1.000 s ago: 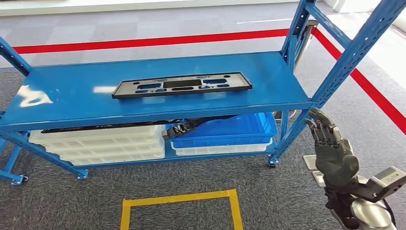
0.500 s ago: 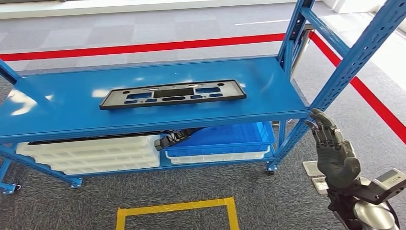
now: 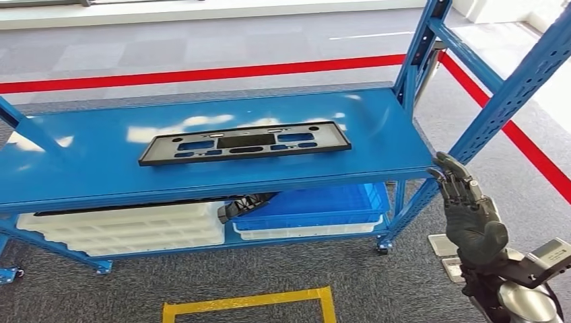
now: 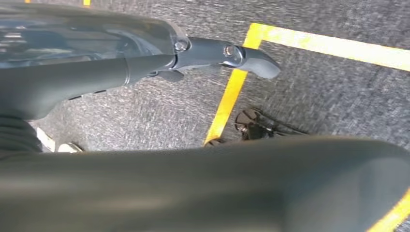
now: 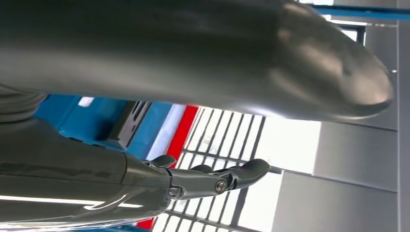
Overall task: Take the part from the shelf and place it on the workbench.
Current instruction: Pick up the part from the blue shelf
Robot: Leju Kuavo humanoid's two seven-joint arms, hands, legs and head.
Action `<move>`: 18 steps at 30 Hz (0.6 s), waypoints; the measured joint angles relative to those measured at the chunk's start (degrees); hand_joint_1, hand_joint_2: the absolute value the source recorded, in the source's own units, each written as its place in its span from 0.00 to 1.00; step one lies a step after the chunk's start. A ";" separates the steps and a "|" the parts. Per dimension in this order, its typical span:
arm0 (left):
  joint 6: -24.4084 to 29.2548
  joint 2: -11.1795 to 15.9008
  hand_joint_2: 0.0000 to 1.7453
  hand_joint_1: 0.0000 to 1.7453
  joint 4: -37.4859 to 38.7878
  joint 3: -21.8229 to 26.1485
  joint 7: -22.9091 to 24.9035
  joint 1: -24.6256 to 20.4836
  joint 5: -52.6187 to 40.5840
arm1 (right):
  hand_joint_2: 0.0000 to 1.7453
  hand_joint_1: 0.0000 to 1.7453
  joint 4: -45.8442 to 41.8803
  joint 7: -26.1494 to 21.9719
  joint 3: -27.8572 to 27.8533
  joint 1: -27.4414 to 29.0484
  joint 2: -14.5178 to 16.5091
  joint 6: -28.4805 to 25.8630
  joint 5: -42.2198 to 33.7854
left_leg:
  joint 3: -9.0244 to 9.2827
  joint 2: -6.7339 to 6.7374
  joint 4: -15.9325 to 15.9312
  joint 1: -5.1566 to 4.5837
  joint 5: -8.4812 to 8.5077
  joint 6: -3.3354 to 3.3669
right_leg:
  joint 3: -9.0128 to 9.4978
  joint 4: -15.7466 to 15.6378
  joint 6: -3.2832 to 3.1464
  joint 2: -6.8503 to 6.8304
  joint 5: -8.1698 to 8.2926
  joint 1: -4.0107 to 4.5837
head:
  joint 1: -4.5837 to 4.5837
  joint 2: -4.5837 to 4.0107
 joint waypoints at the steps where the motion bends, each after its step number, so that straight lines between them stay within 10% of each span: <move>1: -0.01 -0.01 0.00 0.00 0.00 0.00 -0.03 -0.04 0.00 | 0.00 0.00 -0.07 0.00 -0.03 -0.06 -0.07 0.04 -0.01 | 0.54 0.04 -0.60 0.21 0.17 0.01 | -0.17 0.77 0.16 0.01 -0.57 0.07 | 0.01 0.00; 6: -0.07 -0.16 0.00 0.00 0.02 -0.01 -0.05 -0.18 -0.01 | 0.00 0.00 0.13 0.03 0.01 0.00 -0.22 0.05 0.07 | 2.36 0.09 -1.29 0.48 -0.81 0.33 | -8.35 13.63 0.90 -0.01 -4.42 0.08 | 0.02 0.00; 11: -0.01 -0.30 0.00 0.00 0.02 0.00 -0.01 -0.16 -0.02 | 0.00 0.00 0.25 0.37 0.09 -0.13 -0.27 0.04 0.21 | 4.59 -0.10 -1.04 0.49 -2.99 -0.94 | -4.99 1.83 0.91 -0.06 4.34 0.13 | -0.01 0.00; 15: 0.00 -0.33 0.00 0.00 0.03 -0.01 0.01 -0.39 -0.04 | 0.00 0.00 0.27 0.62 0.23 -0.14 -0.40 0.04 0.21 | 4.85 -0.16 -0.96 0.32 -3.78 -1.65 | -4.40 0.40 -0.59 0.06 3.81 0.12 | -0.06 0.00; 18: 0.00 -0.40 0.00 0.00 0.04 -0.01 0.01 -0.48 -0.09 | 0.00 0.00 0.19 0.64 0.32 -0.23 -0.45 0.04 0.23 | 2.03 -0.12 5.01 0.69 -6.81 -2.72 | -3.80 0.26 -1.43 -0.21 3.31 -0.19 | -0.08 0.00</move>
